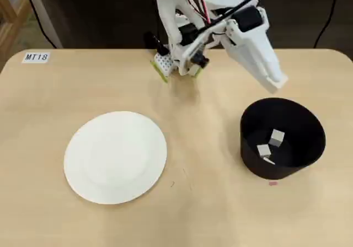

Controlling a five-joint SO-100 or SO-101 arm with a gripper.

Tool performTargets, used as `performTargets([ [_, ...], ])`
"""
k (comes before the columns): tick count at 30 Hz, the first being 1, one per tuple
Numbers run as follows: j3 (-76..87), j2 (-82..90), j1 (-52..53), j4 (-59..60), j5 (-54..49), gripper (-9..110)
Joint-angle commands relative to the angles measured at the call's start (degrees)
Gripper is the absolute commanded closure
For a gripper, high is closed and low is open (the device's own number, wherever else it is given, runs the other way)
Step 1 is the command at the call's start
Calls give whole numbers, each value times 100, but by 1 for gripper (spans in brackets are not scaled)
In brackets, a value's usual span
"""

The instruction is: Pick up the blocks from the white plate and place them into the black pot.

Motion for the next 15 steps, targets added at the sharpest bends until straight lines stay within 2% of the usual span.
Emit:
performTargets([
  [1,431,97,-176,-343,70,104],
  [6,1063,-53,-272,-1002,105,104],
  [15,1002,-1292,-158,-1854,-193,104],
])
